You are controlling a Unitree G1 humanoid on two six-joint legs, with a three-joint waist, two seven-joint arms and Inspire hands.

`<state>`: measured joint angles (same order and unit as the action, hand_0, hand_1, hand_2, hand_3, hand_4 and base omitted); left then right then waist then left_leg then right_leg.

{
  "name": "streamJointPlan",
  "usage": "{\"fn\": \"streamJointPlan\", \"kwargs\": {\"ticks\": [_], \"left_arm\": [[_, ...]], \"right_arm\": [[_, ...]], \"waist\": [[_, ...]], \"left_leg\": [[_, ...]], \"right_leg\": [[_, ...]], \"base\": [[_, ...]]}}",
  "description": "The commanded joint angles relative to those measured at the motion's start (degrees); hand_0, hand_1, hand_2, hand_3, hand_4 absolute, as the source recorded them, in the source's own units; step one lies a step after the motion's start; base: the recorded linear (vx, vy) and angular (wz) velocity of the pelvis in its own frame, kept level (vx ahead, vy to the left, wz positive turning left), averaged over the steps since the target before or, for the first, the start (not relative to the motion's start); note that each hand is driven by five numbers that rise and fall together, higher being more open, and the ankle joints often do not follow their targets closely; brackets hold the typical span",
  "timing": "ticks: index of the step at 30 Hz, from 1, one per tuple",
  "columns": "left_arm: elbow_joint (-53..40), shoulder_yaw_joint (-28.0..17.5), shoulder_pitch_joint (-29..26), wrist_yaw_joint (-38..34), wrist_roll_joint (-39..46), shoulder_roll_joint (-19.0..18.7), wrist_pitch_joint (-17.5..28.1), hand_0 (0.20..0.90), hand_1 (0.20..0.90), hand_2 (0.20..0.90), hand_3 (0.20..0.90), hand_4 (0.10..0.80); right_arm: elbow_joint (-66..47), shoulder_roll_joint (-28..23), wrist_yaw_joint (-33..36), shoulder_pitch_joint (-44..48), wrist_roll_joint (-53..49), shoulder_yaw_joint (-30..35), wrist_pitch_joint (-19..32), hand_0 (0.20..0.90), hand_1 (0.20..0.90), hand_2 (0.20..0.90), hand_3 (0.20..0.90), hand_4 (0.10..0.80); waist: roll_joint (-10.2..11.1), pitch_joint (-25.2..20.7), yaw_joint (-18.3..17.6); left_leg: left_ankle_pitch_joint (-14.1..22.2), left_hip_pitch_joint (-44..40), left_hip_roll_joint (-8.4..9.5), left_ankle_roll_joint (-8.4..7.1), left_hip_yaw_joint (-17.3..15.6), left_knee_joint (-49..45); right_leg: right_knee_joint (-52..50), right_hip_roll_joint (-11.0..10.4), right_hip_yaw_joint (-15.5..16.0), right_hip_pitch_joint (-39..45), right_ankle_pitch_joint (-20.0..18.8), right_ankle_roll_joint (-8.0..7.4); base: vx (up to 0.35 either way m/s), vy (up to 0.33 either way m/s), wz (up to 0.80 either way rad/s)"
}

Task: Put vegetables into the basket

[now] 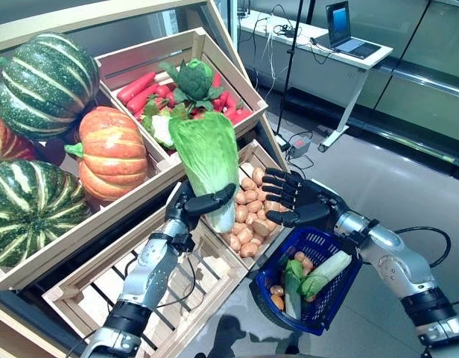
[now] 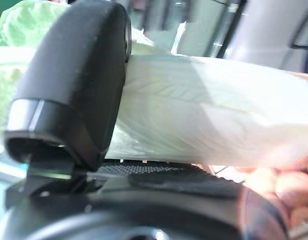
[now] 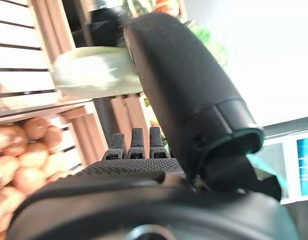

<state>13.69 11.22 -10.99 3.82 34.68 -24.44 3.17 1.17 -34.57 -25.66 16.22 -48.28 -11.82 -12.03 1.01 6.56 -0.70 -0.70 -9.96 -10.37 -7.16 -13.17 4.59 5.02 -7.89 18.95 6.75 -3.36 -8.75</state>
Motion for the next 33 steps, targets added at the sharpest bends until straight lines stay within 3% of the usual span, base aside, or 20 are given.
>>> {"fn": "streamJointPlan", "kwargs": {"ticks": [1,14,24,31,33], "left_arm": [[0.27,0.99,-5.83,0.35,-3.85,-3.02,5.76,0.3,0.3,0.3,0.3,0.4],[3.98,6.29,-8.17,-2.36,-16.13,-3.94,8.53,0.3,0.3,0.3,0.3,0.4],[2.78,8.87,-10.63,-2.82,-16.92,-3.34,9.35,0.3,0.3,0.3,0.3,0.4],[0.15,9.57,-11.52,-7.97,-19.8,-3.52,9.88,0.3,0.3,0.3,0.3,0.4],[-0.85,8.75,-11.61,-12.57,-22.38,-3.23,10.08,0.3,0.3,0.3,0.3,0.4]], "right_arm": [[-4.02,1.91,0.16,7.62,-7.89,4.52,7.06,0.9,0.9,0.9,0.9,0.8],[-4.28,4.4,-1.34,12.38,-15.95,1.6,2.35,0.9,0.9,0.9,0.9,0.8],[1.12,6.77,-0.28,12.25,-16.26,-2.97,-3.19,0.9,0.9,0.9,0.9,0.8],[5.22,6.25,5.28,12.46,-7.15,-4.72,0.6,0.9,0.9,0.9,0.9,0.8],[5.93,5.55,8.84,12.54,-2.85,-4.81,3.27,0.9,0.9,0.9,0.9,0.8]], "waist": [[0.86,-4.15,0.45],[1.33,-3.84,1.21],[1.71,-3.72,1.64],[1.84,-3.86,1.76],[1.91,-3.67,1.58]], "left_leg": [[-0.29,2.19,0.42,0.65,-0.65,0.41],[0.0,1.71,0.72,0.86,-0.05,0.41],[0.13,1.3,0.99,0.91,0.65,0.41],[-0.02,1.3,0.84,0.64,0.74,0.41],[-0.09,1.42,0.85,0.71,0.85,0.41]], "right_leg": [[-0.02,-1.9,-1.05,1.56,0.69,0.26],[-0.5,-1.9,-0.92,2.54,1.33,0.49],[-0.69,-2.04,-0.98,3.19,1.67,0.5],[-0.62,-2.04,-1.02,3.3,1.59,0.38],[-0.61,-2.02,-1.36,3.13,1.54,0.47]], "base": [[0.0,0.0,0.0],[0.0,0.0,0.0],[0.0,0.0,0.0],[0.0,0.0,0.0],[0.0,0.0,0.0]]}}
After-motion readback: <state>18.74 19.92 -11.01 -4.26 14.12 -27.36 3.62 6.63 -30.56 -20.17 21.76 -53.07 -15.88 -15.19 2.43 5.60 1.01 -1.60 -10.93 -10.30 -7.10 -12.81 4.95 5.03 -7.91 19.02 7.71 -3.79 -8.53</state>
